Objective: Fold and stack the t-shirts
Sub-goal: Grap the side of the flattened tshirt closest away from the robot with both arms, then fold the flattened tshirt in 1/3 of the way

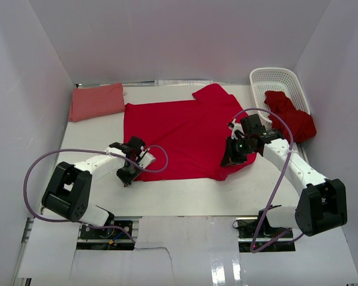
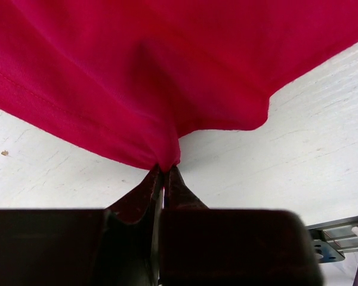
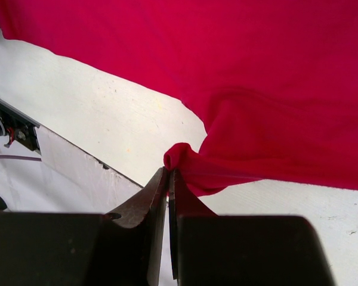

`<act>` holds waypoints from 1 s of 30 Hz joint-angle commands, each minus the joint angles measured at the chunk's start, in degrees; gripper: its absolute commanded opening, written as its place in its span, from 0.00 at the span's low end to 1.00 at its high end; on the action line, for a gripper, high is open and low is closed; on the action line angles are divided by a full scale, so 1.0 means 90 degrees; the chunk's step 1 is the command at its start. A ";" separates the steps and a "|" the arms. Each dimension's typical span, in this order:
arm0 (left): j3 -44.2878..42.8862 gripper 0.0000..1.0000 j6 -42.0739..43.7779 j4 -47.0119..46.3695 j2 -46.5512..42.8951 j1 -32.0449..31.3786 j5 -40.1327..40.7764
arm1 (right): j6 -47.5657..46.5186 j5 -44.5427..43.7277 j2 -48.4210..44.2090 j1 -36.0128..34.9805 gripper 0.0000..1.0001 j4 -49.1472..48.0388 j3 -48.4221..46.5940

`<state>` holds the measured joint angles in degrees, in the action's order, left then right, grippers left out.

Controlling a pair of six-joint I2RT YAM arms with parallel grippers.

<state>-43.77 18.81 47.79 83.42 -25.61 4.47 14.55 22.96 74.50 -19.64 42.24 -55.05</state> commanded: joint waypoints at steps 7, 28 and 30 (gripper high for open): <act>-0.0430 0.00 0.0107 -0.0222 -0.0322 0.0013 -0.1199 | -0.0044 0.0066 -0.0114 -0.0025 0.08 -0.0045 0.0071; -0.2295 0.00 -0.1648 -0.0681 -0.0275 0.0179 -0.0887 | 0.0122 -0.0207 -0.0036 -0.0015 0.08 -0.0025 -0.0182; -0.2392 0.00 -0.1845 -0.0623 0.0047 0.0189 -0.0916 | 0.0200 -0.0363 -0.0035 0.0043 0.08 -0.0015 -0.0270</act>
<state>-63.70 7.09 42.09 80.62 -24.34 -4.91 15.27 21.32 74.48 -19.59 42.26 -54.68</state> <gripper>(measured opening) 0.103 0.081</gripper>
